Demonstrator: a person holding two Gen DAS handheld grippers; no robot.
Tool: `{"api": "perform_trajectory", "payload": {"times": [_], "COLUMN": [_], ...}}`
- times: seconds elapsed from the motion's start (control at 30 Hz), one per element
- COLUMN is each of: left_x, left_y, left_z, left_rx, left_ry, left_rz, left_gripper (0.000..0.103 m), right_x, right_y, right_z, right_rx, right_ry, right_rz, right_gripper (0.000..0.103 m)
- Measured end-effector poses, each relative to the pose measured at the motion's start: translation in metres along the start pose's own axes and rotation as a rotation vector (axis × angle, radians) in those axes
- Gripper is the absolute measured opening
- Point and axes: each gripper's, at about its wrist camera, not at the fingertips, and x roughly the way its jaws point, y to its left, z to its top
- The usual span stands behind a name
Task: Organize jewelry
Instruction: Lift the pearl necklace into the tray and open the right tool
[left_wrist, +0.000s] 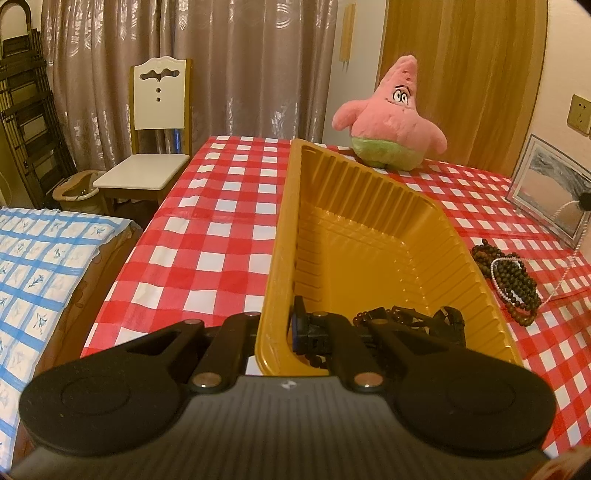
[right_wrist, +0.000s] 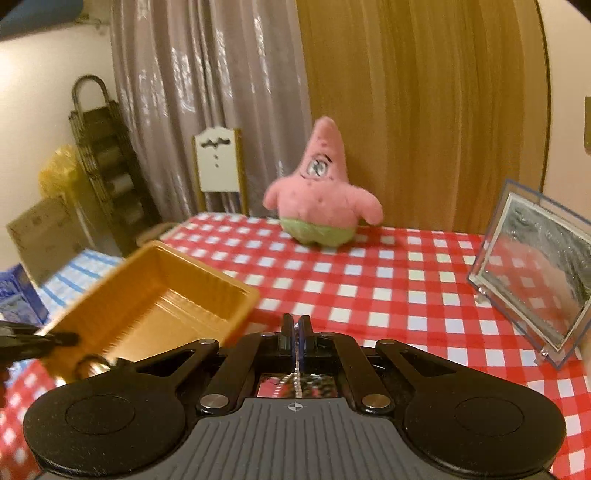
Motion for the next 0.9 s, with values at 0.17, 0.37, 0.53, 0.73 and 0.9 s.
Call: {"api": "perform_trajectory", "payload": {"times": [0.17,0.37,0.53,0.73,0.9], "left_x": [-0.002,-0.003,-0.003,-0.004,-0.004], "left_y": [-0.001,-0.001,-0.003,-0.003,-0.003], "left_z": [0.000,0.001,0.001,0.001,0.001], "left_rx": [0.002,0.003,0.008,0.013,0.014], "left_ry": [-0.005,-0.011,-0.014,-0.016,-0.016], "left_rz": [-0.005,-0.012,-0.016,-0.020,-0.021], "left_gripper": [0.004,0.004,0.004,0.004,0.004], "right_x": [-0.033,-0.063,-0.077,-0.085,-0.084], "right_y": [0.012,0.027,0.033,0.043,0.054], "right_z": [0.006,0.016,0.019,0.024,0.036], "right_rx": [0.018,0.015,0.010,0.002,-0.017], "right_ry": [-0.040,-0.083,-0.095,-0.093,-0.108], "right_rz": [0.027,0.055,0.062,0.066,0.093], "right_gripper": [0.001,0.001,0.001,0.001,0.001]}}
